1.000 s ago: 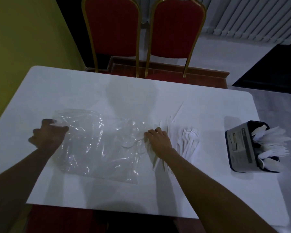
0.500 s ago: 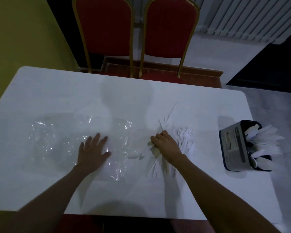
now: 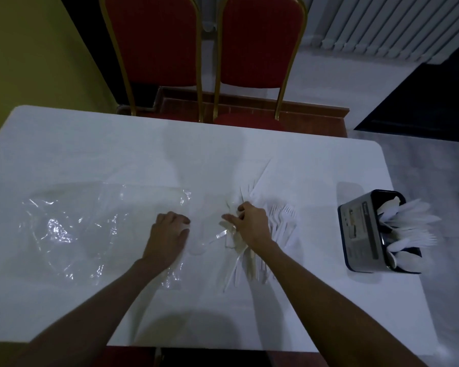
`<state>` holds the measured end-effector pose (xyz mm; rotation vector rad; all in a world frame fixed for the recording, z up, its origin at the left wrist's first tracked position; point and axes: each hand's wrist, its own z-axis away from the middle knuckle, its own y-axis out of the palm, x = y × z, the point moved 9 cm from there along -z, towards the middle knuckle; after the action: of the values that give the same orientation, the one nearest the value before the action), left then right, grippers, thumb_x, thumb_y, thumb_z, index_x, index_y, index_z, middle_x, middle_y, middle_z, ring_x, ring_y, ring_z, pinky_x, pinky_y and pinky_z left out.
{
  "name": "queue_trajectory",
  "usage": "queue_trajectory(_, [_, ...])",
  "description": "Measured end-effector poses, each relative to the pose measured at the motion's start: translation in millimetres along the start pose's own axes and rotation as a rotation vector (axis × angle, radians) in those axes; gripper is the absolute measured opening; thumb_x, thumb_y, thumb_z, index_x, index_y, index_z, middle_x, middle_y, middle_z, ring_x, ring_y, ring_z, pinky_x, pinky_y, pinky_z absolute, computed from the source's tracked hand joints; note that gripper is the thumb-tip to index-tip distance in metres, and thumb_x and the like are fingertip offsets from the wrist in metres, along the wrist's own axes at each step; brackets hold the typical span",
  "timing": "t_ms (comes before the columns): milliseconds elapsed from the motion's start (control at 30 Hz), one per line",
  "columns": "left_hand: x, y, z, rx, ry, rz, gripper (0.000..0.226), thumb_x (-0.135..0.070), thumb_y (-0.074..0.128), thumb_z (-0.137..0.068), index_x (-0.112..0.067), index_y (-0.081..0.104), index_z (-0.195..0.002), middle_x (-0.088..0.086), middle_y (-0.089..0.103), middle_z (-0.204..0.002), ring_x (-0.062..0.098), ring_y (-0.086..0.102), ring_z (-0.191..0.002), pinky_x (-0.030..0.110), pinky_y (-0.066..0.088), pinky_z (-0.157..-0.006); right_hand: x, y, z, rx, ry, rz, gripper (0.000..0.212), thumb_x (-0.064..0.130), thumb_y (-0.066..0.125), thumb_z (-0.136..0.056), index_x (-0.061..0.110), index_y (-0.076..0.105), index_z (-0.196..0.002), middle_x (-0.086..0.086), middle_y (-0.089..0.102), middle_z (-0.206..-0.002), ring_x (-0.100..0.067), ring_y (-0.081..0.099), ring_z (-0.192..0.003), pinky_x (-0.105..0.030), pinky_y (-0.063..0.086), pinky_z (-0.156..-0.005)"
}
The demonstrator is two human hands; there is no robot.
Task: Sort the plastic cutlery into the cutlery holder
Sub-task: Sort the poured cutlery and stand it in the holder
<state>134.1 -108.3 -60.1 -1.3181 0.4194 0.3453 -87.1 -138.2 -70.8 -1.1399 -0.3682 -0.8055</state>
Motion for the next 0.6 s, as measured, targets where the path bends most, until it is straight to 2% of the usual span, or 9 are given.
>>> queue_trajectory(67, [-10, 9, -5, 0.017, 0.027, 0.017, 0.045, -0.044, 0.036, -0.077, -0.018, 0.067, -0.098, 0.003, 0.061, -0.097, 0.029, 0.051, -0.097, 0.036, 0.042, -0.080, 5, -22, -15, -0.137, -0.015, 0.043, 0.037, 0.038, 0.070, -0.084, 0.005, 0.062, -0.098, -0.014, 0.070, -0.090, -0.030, 0.067, -0.083, -0.033, 0.052, -0.077])
queue_trajectory(133, [-18, 20, -8, 0.050, 0.035, 0.040, 0.045, -0.049, 0.039, -0.076, -0.020, 0.067, -0.096, 0.000, 0.062, -0.094, 0.025, 0.050, -0.095, 0.035, 0.041, -0.078, 0, -40, -36, -0.213, 0.058, 0.018, 0.029, 0.028, 0.063, -0.090, 0.001, 0.060, -0.100, -0.018, 0.069, -0.096, -0.033, 0.064, -0.093, -0.032, 0.047, -0.078])
queue_trajectory(233, [-33, 34, -13, 0.091, 0.108, 0.005, 0.040, -0.053, 0.053, -0.075, -0.022, 0.066, -0.098, -0.003, 0.062, -0.095, 0.021, 0.050, -0.095, 0.032, 0.039, -0.076, -12, -50, -68, -0.207, 0.182, 0.002, 0.042, 0.035, 0.059, -0.093, -0.003, 0.057, -0.111, -0.022, 0.064, -0.111, -0.037, 0.060, -0.109, -0.036, 0.047, -0.088])
queue_trajectory(333, [-42, 49, -18, 0.117, 0.165, -0.093, 0.032, -0.044, 0.072, -0.074, -0.020, 0.067, -0.094, -0.001, 0.064, -0.092, 0.024, 0.053, -0.094, 0.032, 0.039, -0.073, -17, -45, -82, -0.160, 0.245, 0.030, 0.051, 0.036, 0.064, -0.090, -0.005, 0.055, -0.120, -0.022, 0.059, -0.123, -0.037, 0.056, -0.118, -0.037, 0.047, -0.095])
queue_trajectory(433, [-46, 54, -20, 0.145, 0.192, -0.129, 0.026, -0.037, 0.073, -0.075, -0.017, 0.068, -0.090, 0.002, 0.064, -0.090, 0.026, 0.054, -0.096, 0.034, 0.040, -0.076, -21, -43, -88, -0.144, 0.261, 0.000, 0.041, 0.025, 0.067, -0.084, -0.004, 0.060, -0.113, -0.021, 0.064, -0.116, -0.036, 0.062, -0.110, -0.036, 0.052, -0.088])
queue_trajectory(500, [-47, 52, -22, 0.153, 0.201, -0.121, 0.022, -0.034, 0.072, -0.076, -0.016, 0.069, -0.088, 0.003, 0.063, -0.089, 0.027, 0.051, -0.098, 0.033, 0.037, -0.076, -22, -45, -88, -0.130, 0.264, -0.012, 0.037, 0.025, 0.068, -0.083, -0.004, 0.064, -0.106, -0.020, 0.067, -0.105, -0.035, 0.065, -0.103, -0.035, 0.054, -0.084])
queue_trajectory(600, [-53, 48, -23, 0.174, 0.276, -0.173, 0.021, -0.033, 0.073, -0.074, -0.017, 0.068, -0.086, 0.003, 0.064, -0.088, 0.028, 0.053, -0.097, 0.031, 0.033, -0.072, -23, -51, -84, -0.132, 0.225, -0.058, 0.023, 0.025, 0.065, -0.083, 0.006, 0.060, -0.072, -0.008, 0.059, -0.068, -0.026, 0.063, -0.072, -0.026, 0.050, -0.066])
